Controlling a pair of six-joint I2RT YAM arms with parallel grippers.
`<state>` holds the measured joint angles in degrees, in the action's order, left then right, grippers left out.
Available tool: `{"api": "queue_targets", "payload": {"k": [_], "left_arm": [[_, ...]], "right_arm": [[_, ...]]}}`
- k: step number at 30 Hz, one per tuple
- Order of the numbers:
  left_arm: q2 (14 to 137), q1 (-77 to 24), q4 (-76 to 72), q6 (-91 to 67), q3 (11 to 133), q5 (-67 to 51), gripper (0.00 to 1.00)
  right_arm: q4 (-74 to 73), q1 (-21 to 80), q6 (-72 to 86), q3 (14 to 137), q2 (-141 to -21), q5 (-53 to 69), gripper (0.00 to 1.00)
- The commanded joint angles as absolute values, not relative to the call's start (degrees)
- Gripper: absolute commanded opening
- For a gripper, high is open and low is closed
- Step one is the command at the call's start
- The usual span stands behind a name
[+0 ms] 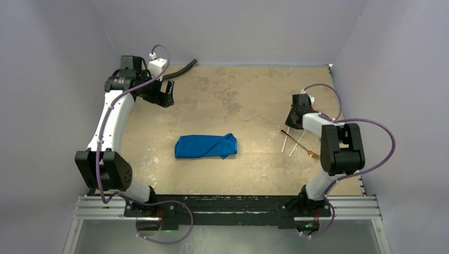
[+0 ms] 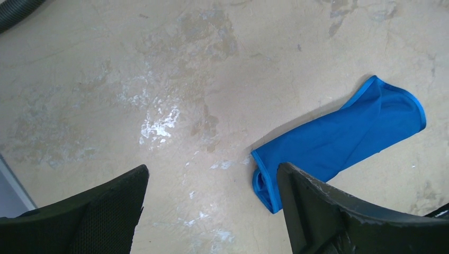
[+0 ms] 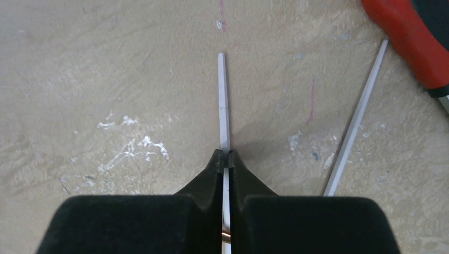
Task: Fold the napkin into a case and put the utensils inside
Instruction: Pick up the utensils from the center of the board, then pass from the right arm to the left
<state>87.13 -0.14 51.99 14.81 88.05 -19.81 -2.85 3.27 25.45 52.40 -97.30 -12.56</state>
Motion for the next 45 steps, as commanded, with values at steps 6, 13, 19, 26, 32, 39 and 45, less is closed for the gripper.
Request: {"api": "queue_targets", "payload": {"k": [6,13,19,26,32,39,45], "left_arm": [[87.96,-6.85,49.41,9.6,88.26,-23.15,0.97],[90.42,-20.48,47.11,3.87,89.97,-23.67,0.99],[92.59,-24.21,43.04,-1.94,89.85,-34.73,0.99],[92.86,-26.92,36.59,-7.84,91.65,-43.03,0.99],[91.4,-27.59,32.96,-10.15,87.42,-46.97,0.92],[89.89,-27.62,35.24,-6.15,86.31,-45.13,0.53],[87.19,-27.6,38.86,4.05,83.38,-35.75,0.0]], "right_arm": [[2.22,7.27,37.03,56.07,-95.4,-5.67,0.0],[5.9,12.16,47.12,61.35,-88.76,-1.69,0.0],[10.96,17.79,54.34,61.82,-82.96,-0.61,0.0],[16.15,26.43,62.37,60.53,-78.25,-3.56,0.0],[19.07,32.75,65.29,61.02,-76.87,-8.33,0.0],[20.12,35.55,65.37,61.99,-77.88,-10.11,0.0],[17.39,35.6,63.84,60.59,-76.57,-8.78,0.0]]}}
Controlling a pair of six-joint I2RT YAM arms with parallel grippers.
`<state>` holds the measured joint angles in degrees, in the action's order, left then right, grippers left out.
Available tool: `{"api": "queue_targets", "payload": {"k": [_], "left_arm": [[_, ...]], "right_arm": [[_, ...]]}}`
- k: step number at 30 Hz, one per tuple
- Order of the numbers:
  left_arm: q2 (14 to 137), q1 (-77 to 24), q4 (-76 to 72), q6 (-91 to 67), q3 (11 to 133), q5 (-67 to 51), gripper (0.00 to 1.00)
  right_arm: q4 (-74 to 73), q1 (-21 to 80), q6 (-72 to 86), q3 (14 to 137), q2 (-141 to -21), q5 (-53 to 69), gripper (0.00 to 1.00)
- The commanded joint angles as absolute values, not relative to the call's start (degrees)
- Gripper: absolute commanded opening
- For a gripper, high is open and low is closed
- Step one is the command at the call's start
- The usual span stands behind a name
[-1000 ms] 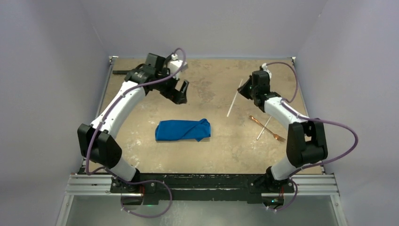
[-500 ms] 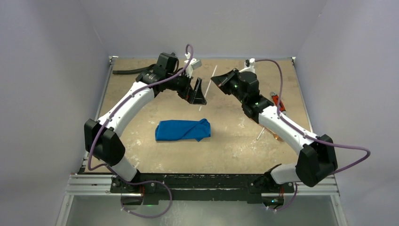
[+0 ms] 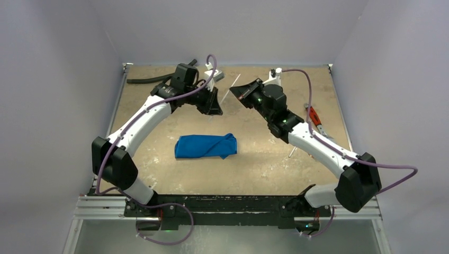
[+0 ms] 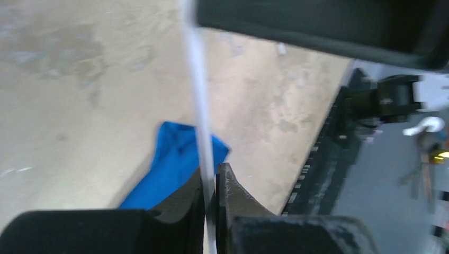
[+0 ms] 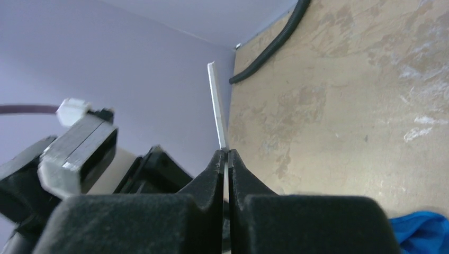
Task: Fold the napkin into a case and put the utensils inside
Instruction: Pass from the right arm to the left, then pass from the left arm to the right
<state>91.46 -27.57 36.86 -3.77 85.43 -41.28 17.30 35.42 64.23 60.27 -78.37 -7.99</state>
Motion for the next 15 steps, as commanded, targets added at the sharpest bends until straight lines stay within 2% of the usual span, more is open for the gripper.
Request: {"api": "queue_targets", "payload": {"k": [1,4,6,9,15], "left_arm": [[86.83,-27.64,39.72,5.92,83.06,-34.87,0.0],[86.13,-27.62,42.72,12.24,82.79,-32.31,0.0],[85.53,-27.61,44.53,16.38,82.53,-31.23,0.0],[84.91,-27.59,47.47,21.58,81.88,-30.55,0.0],[85.06,-27.68,51.39,26.87,80.87,-30.2,0.0]], "right_arm": [[14.71,35.6,63.1,61.51,-76.83,-6.87,0.08],[9.23,34.57,57.98,63.78,-77.44,-0.9,0.36],[7.9,32.83,54.73,63.93,-76.91,4.09,0.44],[7.21,28.46,52.23,62.29,-76.06,13.89,0.5],[3.59,25.58,45.06,63.09,-74.47,24.73,0.52]]}}
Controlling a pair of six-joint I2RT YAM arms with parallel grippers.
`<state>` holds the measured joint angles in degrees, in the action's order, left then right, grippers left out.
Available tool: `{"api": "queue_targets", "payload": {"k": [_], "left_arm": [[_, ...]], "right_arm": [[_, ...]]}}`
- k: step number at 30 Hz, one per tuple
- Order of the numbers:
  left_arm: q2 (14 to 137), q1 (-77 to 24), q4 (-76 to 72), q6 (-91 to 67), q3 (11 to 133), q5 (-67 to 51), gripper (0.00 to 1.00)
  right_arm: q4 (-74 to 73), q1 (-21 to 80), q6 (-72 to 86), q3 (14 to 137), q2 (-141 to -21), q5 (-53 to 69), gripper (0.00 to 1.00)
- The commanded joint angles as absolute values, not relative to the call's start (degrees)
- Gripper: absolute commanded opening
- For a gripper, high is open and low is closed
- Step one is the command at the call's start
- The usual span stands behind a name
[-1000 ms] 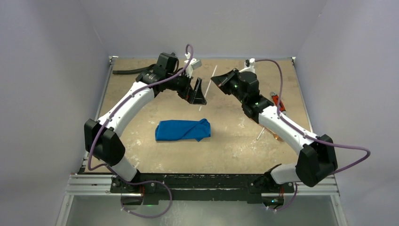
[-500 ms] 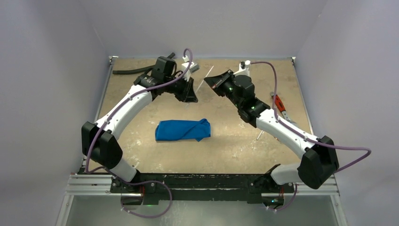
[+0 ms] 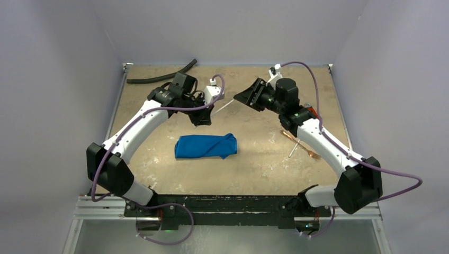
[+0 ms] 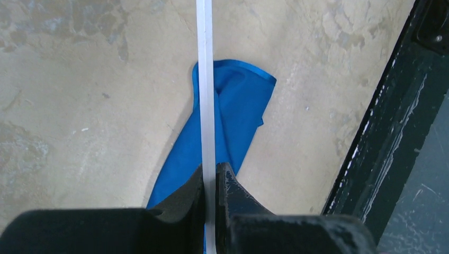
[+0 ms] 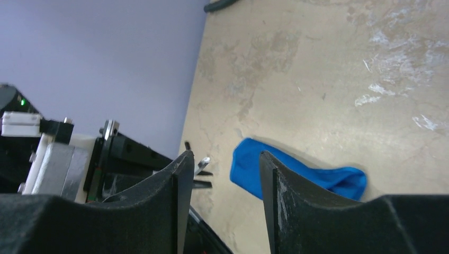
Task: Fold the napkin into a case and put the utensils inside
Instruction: Pass from the left arm to the right
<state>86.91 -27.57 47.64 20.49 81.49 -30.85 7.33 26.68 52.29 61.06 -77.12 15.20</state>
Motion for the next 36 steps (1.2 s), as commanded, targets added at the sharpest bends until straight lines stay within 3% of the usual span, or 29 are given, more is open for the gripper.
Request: {"api": "queue_targets", "payload": {"k": [1,10,17,23,27,30,33,36], "left_arm": [[85.12,-27.67,51.78,27.31,80.74,-30.31,0.0],[85.24,-27.64,51.45,27.06,80.95,-30.58,0.0],[85.12,-27.68,52.15,27.8,81.11,-31.03,0.0],[84.59,-27.69,52.57,28.84,81.13,-31.53,0.0],[83.95,-27.71,52.35,29.57,80.73,-31.35,0.0],[83.82,-27.69,51.97,29.36,80.53,-30.26,0.0],[83.65,-27.62,51.9,29.17,80.28,-30.02,0.0],[83.42,-27.73,51.68,28.94,80.07,-30.51,0.0]], "right_arm": [[2.61,25.58,43.92,63.93,-75.05,26.46,0.52],[2.88,25.58,41.22,65.58,-76.23,30.6,0.33],[6.15,25.58,43.18,65.13,-77.6,31.01,0.32],[7.36,25.58,43.97,64.68,-78.61,33.42,0.03],[8.63,25.57,46.33,61.89,-78.14,35.49,0.0],[6.18,25.49,44.86,61.76,-77.44,35.18,0.38],[6.15,25.42,46.35,60.17,-75.22,33.21,0.53],[7.03,25.1,47.72,59.19,-74.52,31.48,0.55]]}}
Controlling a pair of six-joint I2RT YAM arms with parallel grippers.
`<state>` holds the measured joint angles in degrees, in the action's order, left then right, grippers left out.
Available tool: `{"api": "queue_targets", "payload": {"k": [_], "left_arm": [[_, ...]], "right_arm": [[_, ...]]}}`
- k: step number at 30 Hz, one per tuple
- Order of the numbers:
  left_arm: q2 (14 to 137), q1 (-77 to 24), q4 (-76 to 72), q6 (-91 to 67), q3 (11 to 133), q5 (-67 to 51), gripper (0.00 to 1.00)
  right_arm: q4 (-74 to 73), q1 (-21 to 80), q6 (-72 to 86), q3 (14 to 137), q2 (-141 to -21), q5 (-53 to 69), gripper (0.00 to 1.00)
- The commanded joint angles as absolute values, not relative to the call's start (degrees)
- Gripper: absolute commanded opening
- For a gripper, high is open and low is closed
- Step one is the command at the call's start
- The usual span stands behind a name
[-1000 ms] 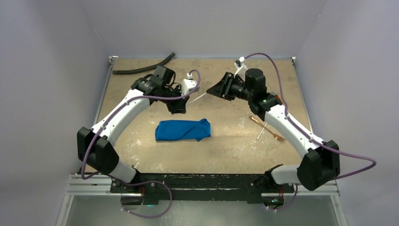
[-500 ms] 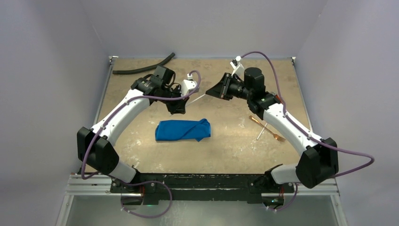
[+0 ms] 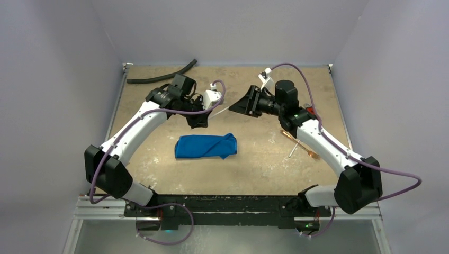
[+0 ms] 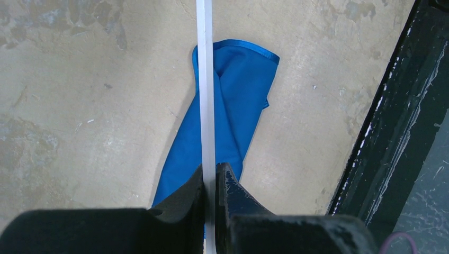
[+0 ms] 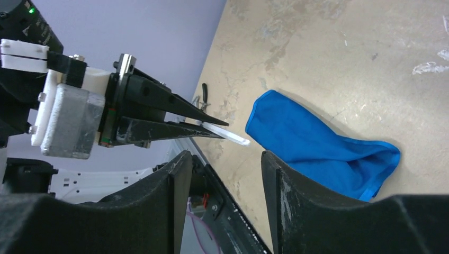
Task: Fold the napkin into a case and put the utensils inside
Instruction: Pass from the left arm to the right
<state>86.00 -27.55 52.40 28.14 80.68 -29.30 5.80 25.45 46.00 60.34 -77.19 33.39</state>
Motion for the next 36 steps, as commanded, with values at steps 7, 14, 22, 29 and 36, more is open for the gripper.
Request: {"api": "queue_targets", "payload": {"k": [7,14,22,29,36], "left_arm": [[82.9,-27.66,52.35,29.17,80.33,-31.03,0.0],[83.09,-27.68,52.82,29.62,80.51,-31.87,0.0],[83.34,-27.69,53.57,30.73,80.0,-31.17,0.0],[84.51,-27.65,52.41,28.67,80.14,-29.52,0.06],[84.75,-27.6,51.99,27.75,79.62,-27.35,0.4]], "right_arm": [[10.4,24.96,49.6,60.74,-77.08,31.44,0.53],[15.34,24.96,50.84,63.72,-81.58,32.04,0.44],[17.75,24.96,52.14,62.58,-81.97,33.68,0.07],[15.9,24.88,53.56,59.84,-80.13,32.9,0.0],[8.09,24.44,53.06,55.21,-76.01,27.66,0.0]]}}
